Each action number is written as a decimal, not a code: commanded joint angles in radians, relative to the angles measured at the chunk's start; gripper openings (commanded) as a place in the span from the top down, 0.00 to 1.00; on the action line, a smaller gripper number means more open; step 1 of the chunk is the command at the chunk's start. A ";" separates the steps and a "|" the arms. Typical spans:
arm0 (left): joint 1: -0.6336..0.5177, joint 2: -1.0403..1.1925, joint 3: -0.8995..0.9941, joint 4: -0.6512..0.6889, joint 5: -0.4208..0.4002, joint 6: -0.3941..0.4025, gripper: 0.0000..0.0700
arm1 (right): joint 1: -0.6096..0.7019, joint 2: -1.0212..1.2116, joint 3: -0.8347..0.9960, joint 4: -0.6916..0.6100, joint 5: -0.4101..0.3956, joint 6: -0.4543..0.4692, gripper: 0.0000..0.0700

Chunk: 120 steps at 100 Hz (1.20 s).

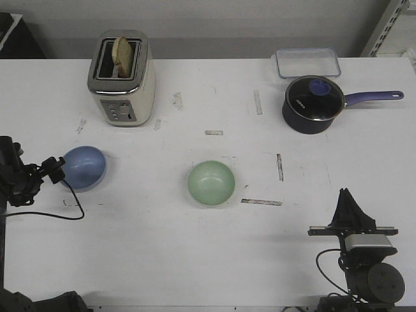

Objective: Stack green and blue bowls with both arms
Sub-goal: 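Reach the left gripper forward to the light blue bowl, then grasp the blue bowl's rim with the left gripper and lift it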

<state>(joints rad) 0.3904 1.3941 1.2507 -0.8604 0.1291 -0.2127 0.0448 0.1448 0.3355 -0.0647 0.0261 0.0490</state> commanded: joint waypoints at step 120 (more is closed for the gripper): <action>-0.099 0.257 0.154 0.008 0.008 -0.043 1.00 | 0.001 -0.002 -0.002 0.011 0.000 0.003 0.98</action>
<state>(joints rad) 0.3061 1.6516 1.3441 -0.8276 0.1307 -0.2531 0.0448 0.1448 0.3355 -0.0647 0.0261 0.0490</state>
